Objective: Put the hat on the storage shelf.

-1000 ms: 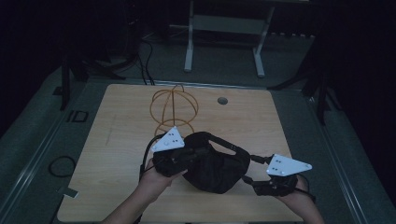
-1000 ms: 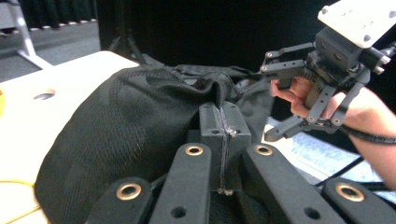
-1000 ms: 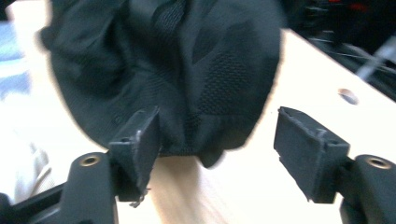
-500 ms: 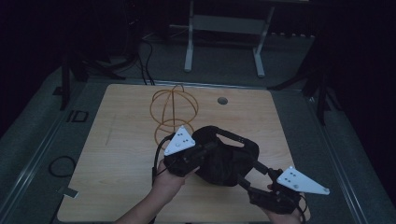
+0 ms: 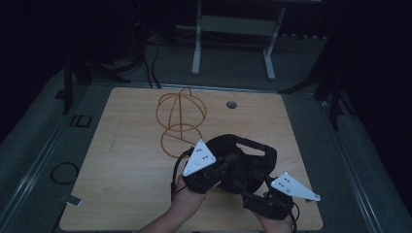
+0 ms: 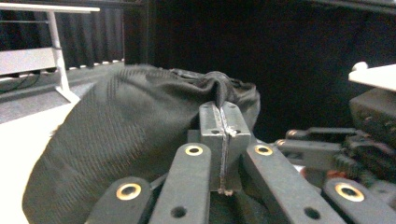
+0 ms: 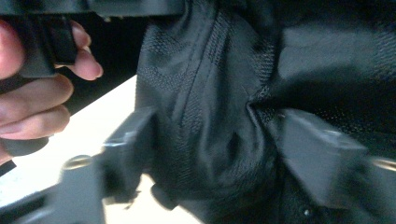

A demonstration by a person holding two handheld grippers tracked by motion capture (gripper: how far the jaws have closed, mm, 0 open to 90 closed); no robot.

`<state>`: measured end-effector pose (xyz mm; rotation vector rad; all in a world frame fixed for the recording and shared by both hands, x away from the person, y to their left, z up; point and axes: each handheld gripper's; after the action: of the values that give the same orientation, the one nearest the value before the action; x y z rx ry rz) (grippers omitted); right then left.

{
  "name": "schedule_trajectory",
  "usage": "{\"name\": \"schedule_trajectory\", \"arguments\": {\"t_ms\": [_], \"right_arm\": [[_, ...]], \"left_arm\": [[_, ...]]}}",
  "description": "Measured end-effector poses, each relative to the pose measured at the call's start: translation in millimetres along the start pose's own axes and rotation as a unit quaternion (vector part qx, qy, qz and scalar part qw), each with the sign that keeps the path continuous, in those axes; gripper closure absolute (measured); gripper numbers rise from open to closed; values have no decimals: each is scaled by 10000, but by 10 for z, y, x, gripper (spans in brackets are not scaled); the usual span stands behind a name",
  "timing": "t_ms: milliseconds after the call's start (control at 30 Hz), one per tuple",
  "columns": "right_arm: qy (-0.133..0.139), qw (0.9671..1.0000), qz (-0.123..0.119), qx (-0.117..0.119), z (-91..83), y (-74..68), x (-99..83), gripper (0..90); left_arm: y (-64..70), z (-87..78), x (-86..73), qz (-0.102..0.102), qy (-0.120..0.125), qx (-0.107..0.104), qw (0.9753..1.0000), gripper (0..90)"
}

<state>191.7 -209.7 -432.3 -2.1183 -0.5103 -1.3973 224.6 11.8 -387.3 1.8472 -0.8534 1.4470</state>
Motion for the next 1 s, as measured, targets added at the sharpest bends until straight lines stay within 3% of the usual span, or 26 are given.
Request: {"name": "schedule_trajectory", "arguments": {"t_ms": [67, 200, 300, 333, 400, 433, 600, 700, 833, 1000], "right_arm": [[23, 10000, -22, -10, 1, 12, -6, 369], [21, 10000, -28, 56, 11, 42, -2, 507], [38, 9999, -88, 100, 12, 59, 16, 648], [45, 9998, -121, 130, 5, 67, 23, 735], [49, 9998, -188, 63, -5, 67, 34, 778], [59, 9993, -378, 4, -39, 50, 62, 885], [126, 9965, -811, -176, -76, 34, 104, 890], [156, 9943, -1041, -173, -88, 39, 161, 891], [128, 9907, -1340, -185, -94, 6, 248, 892], [116, 9869, -1597, -194, -81, 18, 350, 892]], "left_arm": [[15, -2, 10, 12, 28, -47, 10000, 900], [66, -2, 33, 83, 102, -64, 9999, 900], [71, -4, 42, 53, 117, -121, 9998, 900], [68, 2, 36, 39, 97, -123, 9999, 900], [67, 4, 29, 7, 110, -101, 9999, 900], [57, 11, 20, 0, 125, -121, 9998, 900], [-27, 12, -8, -146, 154, -104, 9997, 900], [-47, 5, -11, -84, 167, -49, 9998, 900], [-130, -28, 16, -66, 156, -147, 9997, 895], [-185, -89, 27, 33, 142, -78, 9999, 793]]}}
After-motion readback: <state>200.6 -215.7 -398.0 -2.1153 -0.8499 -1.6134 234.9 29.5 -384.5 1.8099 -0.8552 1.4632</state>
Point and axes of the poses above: each handheld gripper's, and its own axes: z roughly forward along the jaws, x roughly out of its top, y roughly to its right, and after that the axes turned 3 degrees about z, right-handed
